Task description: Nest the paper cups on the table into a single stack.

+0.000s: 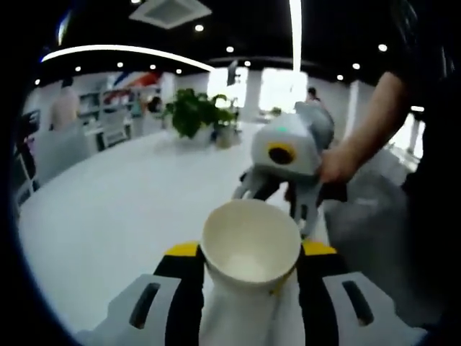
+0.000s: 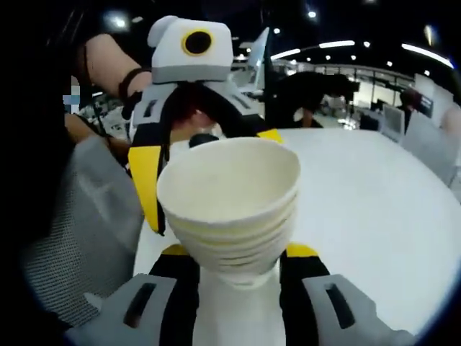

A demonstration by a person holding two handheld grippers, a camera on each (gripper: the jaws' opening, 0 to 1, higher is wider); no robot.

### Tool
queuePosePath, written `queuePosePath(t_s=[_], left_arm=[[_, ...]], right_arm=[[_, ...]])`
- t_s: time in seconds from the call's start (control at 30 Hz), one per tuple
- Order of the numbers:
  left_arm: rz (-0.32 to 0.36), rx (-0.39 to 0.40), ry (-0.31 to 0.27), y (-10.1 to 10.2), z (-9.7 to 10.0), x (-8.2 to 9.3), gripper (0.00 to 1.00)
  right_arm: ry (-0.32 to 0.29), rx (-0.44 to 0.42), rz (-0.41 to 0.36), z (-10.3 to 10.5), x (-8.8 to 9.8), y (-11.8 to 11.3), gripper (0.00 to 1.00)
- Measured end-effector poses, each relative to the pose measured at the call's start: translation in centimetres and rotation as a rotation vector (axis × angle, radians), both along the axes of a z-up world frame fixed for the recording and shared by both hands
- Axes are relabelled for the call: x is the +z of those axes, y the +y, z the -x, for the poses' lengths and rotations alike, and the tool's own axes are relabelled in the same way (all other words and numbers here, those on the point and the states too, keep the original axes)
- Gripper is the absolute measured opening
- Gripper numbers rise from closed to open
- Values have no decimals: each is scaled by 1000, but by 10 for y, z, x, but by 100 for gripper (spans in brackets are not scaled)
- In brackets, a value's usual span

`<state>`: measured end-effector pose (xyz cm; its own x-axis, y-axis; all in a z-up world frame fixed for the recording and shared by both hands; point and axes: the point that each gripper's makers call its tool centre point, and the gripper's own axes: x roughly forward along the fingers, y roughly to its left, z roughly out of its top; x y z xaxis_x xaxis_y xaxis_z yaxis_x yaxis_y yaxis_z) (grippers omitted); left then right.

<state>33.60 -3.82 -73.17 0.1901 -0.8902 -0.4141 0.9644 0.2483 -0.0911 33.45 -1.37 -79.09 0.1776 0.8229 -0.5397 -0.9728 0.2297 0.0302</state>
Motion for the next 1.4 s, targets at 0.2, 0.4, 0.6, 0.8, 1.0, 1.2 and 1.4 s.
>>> queuePosePath(t_s=[0.2,0.4,0.6,0.8,1.0,1.2,1.4], left_arm=[[-10,-25,-27,-12,-34,6,50],[-28,-32,-32,-22,-61,-1,50],[-32,-17,-44,-26,-86,-6,50],[-38,14,-42,-24,-114,-10,50],[-42,44,-23,-19,-139,-14,50],[-58,50,-2,-22,-149,-24,50],[-67,70,22,-22,-155,-32,51]], right_arm=[[-23,-41,-21,-37,6,-12,40],[-30,-61,-17,-65,0,-21,40],[-46,-50,-5,-92,-4,-27,40],[-53,-35,-6,-119,-9,-25,40],[-56,-43,-15,-142,-11,-22,40],[-14,-51,-27,-150,-21,-22,40],[30,-79,-58,-153,-24,-23,40]])
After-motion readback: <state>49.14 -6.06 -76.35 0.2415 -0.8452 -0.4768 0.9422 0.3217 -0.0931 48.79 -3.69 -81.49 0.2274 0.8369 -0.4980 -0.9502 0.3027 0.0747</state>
